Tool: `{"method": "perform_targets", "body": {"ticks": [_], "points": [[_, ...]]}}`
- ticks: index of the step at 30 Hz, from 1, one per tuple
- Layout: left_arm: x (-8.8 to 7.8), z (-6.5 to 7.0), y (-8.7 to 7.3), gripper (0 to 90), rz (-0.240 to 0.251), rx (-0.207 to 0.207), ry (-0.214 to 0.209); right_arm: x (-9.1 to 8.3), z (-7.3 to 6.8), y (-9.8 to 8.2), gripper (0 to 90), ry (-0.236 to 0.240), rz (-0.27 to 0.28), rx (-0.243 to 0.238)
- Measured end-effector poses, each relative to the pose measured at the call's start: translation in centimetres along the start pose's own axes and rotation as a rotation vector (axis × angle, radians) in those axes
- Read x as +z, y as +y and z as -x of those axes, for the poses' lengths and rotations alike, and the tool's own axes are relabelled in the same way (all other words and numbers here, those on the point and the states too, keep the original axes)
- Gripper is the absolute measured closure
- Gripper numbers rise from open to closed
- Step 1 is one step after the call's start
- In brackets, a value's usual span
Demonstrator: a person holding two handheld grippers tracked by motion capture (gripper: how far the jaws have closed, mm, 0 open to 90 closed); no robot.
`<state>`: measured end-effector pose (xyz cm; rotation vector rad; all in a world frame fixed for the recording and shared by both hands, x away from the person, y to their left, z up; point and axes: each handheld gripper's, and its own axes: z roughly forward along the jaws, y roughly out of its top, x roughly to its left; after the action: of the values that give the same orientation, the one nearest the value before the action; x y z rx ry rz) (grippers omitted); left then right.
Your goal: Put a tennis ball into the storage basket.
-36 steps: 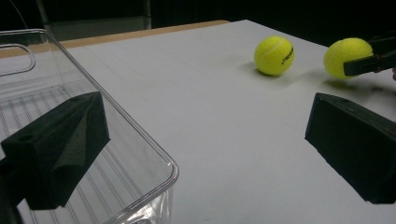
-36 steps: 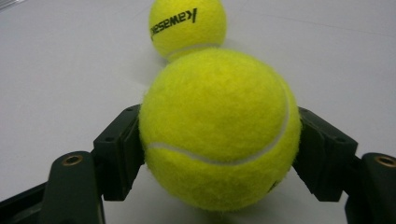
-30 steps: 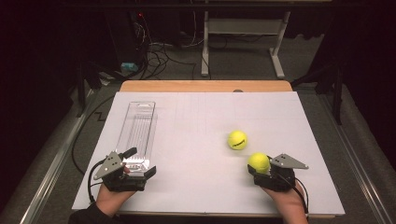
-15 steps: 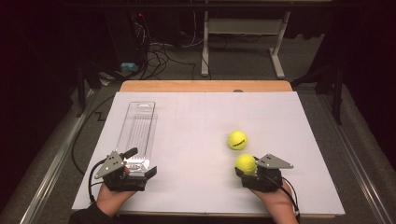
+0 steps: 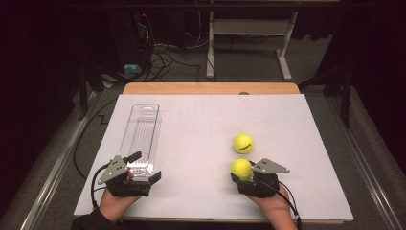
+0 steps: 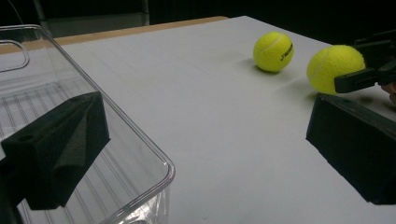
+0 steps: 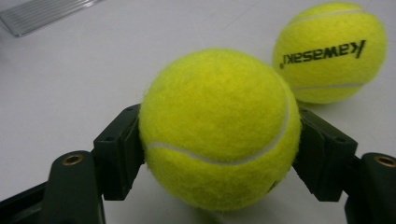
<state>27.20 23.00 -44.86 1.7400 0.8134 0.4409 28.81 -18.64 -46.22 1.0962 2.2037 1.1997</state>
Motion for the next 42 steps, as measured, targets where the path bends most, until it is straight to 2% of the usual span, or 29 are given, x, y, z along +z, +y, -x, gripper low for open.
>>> {"method": "perform_targets", "body": {"ticks": [10,14,24,30,38,42], "points": [[0.0,0.0,0.0,0.3,-0.005,0.002,-0.003,1.3,-2.0,0.8,26.6,0.050,0.009,-0.036],[0.0,0.0,0.0,0.6,-0.005,0.002,-0.004,1.5,-2.5,1.0,26.6,0.053,0.018,-0.054],[0.4,0.3,0.7,0.6,-0.012,0.010,-0.014,1.3,-1.9,0.6,26.5,0.038,0.021,-0.051],[0.8,0.6,1.6,0.6,0.008,-0.009,-0.047,1.3,-1.8,0.6,26.6,0.036,0.016,-0.052],[2.1,1.8,2.8,0.6,-0.007,0.018,-0.088,1.3,-2.0,0.6,26.5,0.035,0.016,-0.058],[3.1,2.1,3.4,0.6,-0.020,0.010,-0.110,1.2,-1.9,0.6,26.6,0.041,0.021,-0.049]]}}
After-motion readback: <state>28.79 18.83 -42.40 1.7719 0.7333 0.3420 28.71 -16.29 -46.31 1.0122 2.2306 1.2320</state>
